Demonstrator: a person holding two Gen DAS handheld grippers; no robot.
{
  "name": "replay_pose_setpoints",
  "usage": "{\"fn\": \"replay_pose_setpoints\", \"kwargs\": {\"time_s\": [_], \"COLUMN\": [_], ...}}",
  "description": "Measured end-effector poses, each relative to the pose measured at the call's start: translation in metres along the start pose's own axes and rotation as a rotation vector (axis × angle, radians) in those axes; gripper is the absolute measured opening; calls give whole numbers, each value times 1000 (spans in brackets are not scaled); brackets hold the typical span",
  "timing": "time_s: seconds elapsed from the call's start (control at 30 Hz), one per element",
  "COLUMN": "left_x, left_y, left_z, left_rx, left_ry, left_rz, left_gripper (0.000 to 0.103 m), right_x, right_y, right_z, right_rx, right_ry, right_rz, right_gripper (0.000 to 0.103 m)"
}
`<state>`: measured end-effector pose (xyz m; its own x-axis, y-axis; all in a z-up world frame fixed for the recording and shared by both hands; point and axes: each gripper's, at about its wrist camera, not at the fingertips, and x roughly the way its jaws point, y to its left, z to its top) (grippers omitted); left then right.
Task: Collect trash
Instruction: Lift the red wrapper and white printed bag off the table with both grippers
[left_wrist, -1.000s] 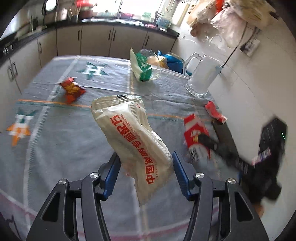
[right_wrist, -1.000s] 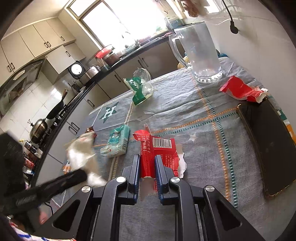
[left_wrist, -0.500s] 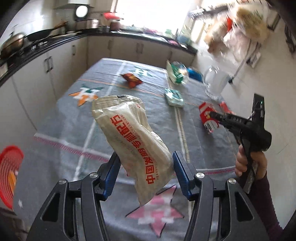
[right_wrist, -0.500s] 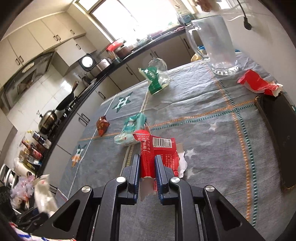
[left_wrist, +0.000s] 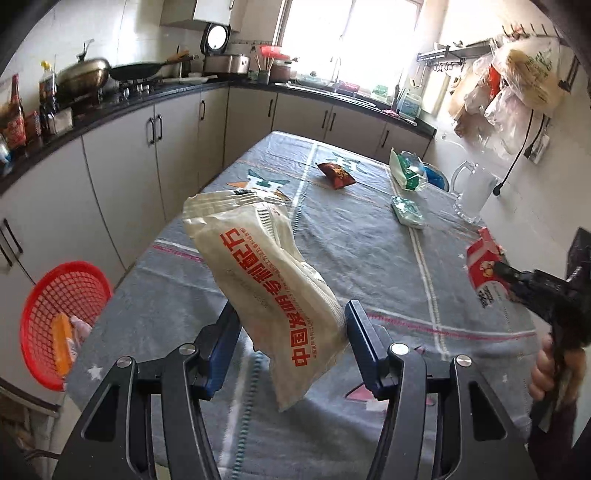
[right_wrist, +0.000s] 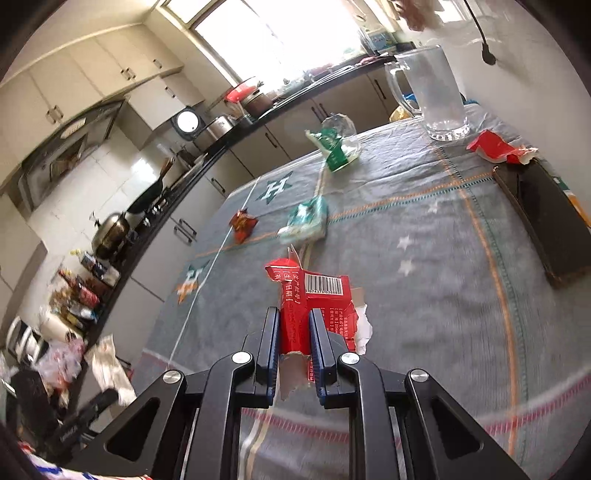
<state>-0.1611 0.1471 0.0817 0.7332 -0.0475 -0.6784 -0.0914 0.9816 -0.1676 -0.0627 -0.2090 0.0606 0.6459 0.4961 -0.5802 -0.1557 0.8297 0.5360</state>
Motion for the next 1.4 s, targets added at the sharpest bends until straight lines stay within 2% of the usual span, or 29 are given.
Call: {"fn": "replay_pose_setpoints", "kwargs": {"time_s": [0.27,0.47,0.53,1.0,1.4], "left_x": [-27,-35,-35,-33,-31], "left_y": [7,20,23,23,16], "left_z": [-12,-16,-17,-20,-22], "left_rx": [61,47,42,37,73], "left_ry": [-78,-88,-87,-86,-95], "left_rz": [64,67,65,80,154], "left_gripper": [57,57,57,57,57], "right_x": [-11,-18,-19,-16,-12], "right_y": [78,137,145,158,160], "right_z": [-54,-103,-110,-124,-128], "right_rx": [-249,-508,-545,-515,-498], "right_ry": [-43,-156,-163,-121,-93], "right_rz": [-92,-212,-215,-155,-113], "right_gripper": [17,17,17,17,17]}}
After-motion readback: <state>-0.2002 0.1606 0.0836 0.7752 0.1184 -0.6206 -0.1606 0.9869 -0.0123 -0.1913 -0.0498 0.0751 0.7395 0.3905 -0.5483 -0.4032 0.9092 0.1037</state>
